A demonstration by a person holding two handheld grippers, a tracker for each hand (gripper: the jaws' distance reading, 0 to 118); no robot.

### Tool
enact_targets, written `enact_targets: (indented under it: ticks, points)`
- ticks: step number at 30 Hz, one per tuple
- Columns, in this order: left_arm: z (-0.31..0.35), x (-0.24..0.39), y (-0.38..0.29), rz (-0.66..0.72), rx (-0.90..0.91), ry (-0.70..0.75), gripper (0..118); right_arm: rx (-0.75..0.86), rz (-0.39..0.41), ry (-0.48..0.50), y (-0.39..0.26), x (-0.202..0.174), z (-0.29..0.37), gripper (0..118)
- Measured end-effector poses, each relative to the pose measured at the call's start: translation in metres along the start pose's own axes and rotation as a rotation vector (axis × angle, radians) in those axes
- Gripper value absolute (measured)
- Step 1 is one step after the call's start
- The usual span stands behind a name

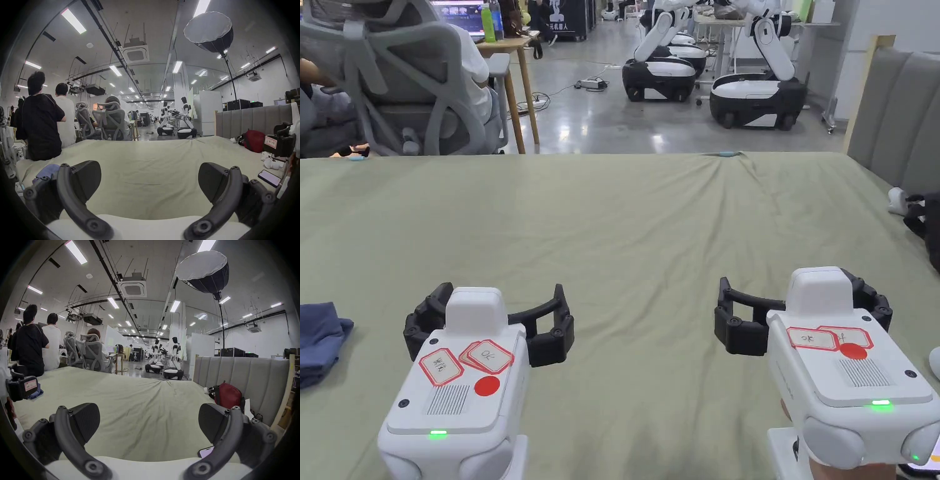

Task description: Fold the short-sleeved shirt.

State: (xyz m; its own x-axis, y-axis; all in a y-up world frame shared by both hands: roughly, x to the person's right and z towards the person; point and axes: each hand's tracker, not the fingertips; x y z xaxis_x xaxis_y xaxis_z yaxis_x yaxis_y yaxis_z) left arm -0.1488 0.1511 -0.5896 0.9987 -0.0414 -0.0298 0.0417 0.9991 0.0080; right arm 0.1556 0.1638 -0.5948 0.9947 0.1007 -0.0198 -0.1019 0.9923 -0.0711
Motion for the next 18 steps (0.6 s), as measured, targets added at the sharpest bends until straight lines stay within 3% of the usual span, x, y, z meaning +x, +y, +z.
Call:
enact_targets:
  ticks: [18]
  points:
    - [0.0074, 0.0059, -0.0006, 0.021, 0.011, 0.001, 118, 0.012, -0.019, -0.003, -0.0022, -0.0061, 0.0008, 118]
